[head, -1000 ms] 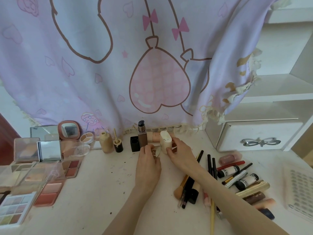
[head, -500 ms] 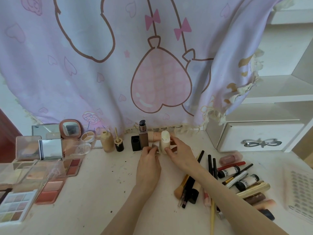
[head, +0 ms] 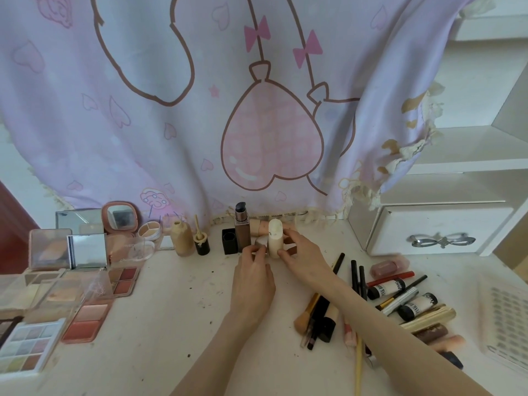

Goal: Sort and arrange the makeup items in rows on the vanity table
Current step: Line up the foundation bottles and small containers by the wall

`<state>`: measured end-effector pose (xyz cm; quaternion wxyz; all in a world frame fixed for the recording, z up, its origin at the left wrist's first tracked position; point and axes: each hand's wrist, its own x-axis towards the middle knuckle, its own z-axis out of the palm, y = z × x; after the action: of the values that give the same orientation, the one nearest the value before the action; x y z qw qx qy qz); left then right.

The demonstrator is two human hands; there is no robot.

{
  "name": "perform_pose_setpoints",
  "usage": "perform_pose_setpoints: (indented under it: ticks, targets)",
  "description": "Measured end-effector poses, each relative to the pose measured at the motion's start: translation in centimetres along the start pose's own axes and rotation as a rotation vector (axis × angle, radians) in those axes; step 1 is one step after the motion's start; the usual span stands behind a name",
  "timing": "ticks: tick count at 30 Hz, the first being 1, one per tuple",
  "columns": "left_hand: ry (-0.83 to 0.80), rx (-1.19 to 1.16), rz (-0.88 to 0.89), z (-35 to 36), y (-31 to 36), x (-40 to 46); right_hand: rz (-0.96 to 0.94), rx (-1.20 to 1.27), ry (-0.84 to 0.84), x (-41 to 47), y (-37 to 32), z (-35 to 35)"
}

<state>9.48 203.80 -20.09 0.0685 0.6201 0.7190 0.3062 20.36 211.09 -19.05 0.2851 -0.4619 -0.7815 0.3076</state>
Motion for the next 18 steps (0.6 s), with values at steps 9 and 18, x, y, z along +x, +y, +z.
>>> perform_pose_setpoints:
  ticks: [9,18]
  targets:
    - [-0.045,0.095,0.054,0.1,-1.0,-1.8,-0.108,-0.465,-0.025,3.7,2.1,-2.2]
    - [-0.037,0.226,0.041,1.3,-1.3,-2.1,-0.064,-0.639,-0.11,4.6,2.1,-1.7]
